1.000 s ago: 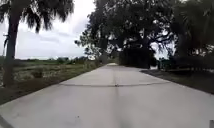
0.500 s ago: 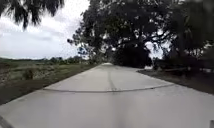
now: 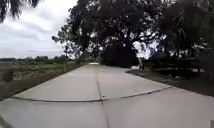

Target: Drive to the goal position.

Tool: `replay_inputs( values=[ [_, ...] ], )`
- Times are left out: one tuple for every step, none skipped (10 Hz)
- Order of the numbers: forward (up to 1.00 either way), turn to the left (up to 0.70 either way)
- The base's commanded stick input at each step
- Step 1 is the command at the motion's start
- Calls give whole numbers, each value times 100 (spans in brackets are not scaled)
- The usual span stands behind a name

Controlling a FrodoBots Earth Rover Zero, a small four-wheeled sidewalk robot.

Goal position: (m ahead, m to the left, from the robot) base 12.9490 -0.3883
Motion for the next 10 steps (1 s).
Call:
replay_inputs(
  values=[
    [85,0],
    [85,0],
    [85,0],
    [85,0],
    [85,0],
    [85,0],
    [85,0],
    [85,0],
    [85,0],
    [85,30]
  ],
)
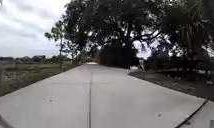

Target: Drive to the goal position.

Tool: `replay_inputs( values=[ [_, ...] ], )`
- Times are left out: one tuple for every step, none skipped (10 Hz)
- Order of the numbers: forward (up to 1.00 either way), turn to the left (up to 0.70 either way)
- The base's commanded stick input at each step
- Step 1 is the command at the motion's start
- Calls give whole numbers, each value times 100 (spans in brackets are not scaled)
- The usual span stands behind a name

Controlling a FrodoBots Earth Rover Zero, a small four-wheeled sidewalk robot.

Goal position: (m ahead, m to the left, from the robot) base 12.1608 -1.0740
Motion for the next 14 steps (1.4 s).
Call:
replay_inputs(
  values=[
    [85,34],
    [85,34],
    [85,34],
    [85,27],
    [85,0],
    [85,0],
    [85,0],
    [85,0],
    [85,0],
    [85,0],
    [85,0],
    [85,0],
    [85,0],
    [85,0]
  ],
)
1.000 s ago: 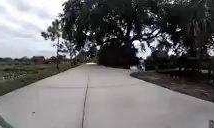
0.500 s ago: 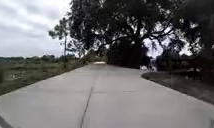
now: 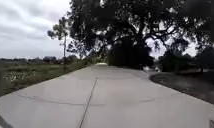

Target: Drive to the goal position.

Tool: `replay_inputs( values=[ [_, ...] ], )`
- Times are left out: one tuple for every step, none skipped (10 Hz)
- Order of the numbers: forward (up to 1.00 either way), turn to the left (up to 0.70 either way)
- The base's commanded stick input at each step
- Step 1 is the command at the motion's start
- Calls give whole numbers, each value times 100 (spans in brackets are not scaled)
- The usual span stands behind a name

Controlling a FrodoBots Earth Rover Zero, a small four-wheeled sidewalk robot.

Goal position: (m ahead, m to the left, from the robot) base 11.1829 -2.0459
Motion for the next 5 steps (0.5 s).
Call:
replay_inputs(
  values=[
    [85,0],
    [85,0],
    [85,0],
    [85,0],
    [85,0]
  ],
)
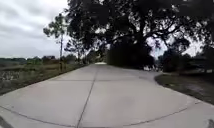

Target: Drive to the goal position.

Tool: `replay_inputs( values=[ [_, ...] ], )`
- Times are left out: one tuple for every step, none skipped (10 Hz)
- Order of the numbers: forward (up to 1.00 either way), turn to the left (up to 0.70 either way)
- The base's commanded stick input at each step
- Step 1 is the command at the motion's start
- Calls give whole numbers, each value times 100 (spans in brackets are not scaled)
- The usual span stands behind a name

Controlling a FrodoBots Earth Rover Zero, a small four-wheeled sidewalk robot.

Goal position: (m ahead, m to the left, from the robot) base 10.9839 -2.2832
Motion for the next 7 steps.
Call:
replay_inputs(
  values=[
    [85,0],
    [85,0],
    [85,0],
    [85,0],
    [85,0],
    [85,5],
    [85,31]
  ],
)
